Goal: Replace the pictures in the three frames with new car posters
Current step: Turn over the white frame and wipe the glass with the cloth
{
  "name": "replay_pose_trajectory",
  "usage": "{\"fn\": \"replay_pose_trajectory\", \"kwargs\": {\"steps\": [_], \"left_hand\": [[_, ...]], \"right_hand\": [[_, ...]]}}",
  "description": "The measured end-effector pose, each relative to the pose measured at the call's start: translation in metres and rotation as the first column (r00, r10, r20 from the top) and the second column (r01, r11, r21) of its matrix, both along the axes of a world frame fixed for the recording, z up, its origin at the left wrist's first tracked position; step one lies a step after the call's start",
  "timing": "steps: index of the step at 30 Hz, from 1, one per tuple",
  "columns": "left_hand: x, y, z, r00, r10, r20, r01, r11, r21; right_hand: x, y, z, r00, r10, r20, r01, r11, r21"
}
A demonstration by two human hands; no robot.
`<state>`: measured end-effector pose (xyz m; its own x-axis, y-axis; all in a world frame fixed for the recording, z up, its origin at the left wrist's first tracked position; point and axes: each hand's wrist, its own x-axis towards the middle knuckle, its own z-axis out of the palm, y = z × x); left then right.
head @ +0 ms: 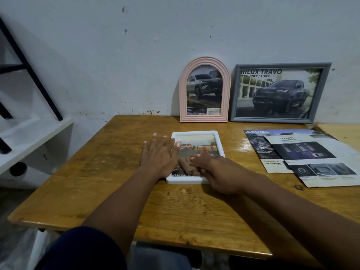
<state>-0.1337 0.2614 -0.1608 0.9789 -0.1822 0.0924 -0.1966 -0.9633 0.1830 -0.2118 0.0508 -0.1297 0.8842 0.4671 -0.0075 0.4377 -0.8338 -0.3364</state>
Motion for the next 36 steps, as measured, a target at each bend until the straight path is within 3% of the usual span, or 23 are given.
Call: {"fn": "replay_pose_trajectory", "kwargs": {"steps": [5, 8, 11, 14, 16, 19, 26, 28, 29, 30, 32, 34, 36], "left_hand": [[0.0, -0.001, -0.001, 1.0, 0.007, 0.013, -0.008, 1.0, 0.028], [0.001, -0.003, 0.002, 0.999, 0.013, 0.033, -0.014, 0.999, 0.039], [0.0, -0.002, 0.002, 0.999, 0.026, 0.021, -0.026, 1.0, 0.012], [-0.001, -0.003, 0.0, 1.0, 0.021, 0.003, -0.021, 1.0, -0.01], [0.0, -0.003, 0.0, 1.0, 0.018, -0.003, -0.018, 1.0, -0.021], [0.0, -0.001, -0.001, 1.0, 0.018, 0.004, -0.018, 1.0, -0.022], [-0.001, 0.0, 0.0, 1.0, 0.02, -0.009, -0.02, 1.0, 0.011], [-0.002, -0.001, -0.001, 1.0, 0.004, -0.008, -0.004, 0.999, 0.038], [-0.001, -0.001, 0.0, 1.0, -0.009, -0.011, 0.01, 0.999, 0.046], [-0.001, 0.0, 0.001, 1.0, -0.024, -0.02, 0.025, 0.999, 0.045], [-0.001, 0.0, 0.003, 0.997, -0.044, -0.061, 0.045, 0.999, 0.011], [0.0, 0.002, 0.006, 0.994, -0.047, -0.097, 0.042, 0.998, -0.053], [0.003, 0.0, 0.013, 0.996, -0.05, -0.071, 0.043, 0.994, -0.099]], "right_hand": [[-0.031, 0.02, -0.013, 0.93, -0.205, 0.305, 0.265, 0.949, -0.17], [-0.037, 0.052, -0.015, 0.906, -0.283, 0.314, 0.342, 0.927, -0.153], [-0.034, 0.071, -0.016, 0.932, -0.207, 0.299, 0.239, 0.968, -0.074], [-0.028, 0.06, -0.014, 0.971, -0.114, 0.212, 0.073, 0.979, 0.189], [-0.026, 0.041, -0.01, 0.993, -0.027, 0.113, -0.006, 0.96, 0.28], [-0.025, 0.007, -0.006, 0.99, 0.074, 0.117, -0.096, 0.975, 0.2], [-0.03, -0.051, 0.0, 0.969, 0.101, 0.226, -0.098, 0.995, -0.025], [-0.028, -0.052, 0.005, 0.972, 0.034, 0.233, -0.039, 0.999, 0.019], [-0.026, -0.054, 0.011, 0.977, -0.05, 0.206, 0.023, 0.991, 0.132], [-0.022, -0.056, 0.022, 0.976, -0.159, 0.151, 0.108, 0.949, 0.296], [-0.006, -0.062, 0.045, 0.928, -0.372, -0.028, 0.319, 0.752, 0.577], [0.019, -0.067, 0.062, 0.873, -0.464, -0.149, 0.439, 0.616, 0.654], [0.044, -0.062, 0.069, 0.85, -0.5, -0.163, 0.477, 0.603, 0.64]]}}
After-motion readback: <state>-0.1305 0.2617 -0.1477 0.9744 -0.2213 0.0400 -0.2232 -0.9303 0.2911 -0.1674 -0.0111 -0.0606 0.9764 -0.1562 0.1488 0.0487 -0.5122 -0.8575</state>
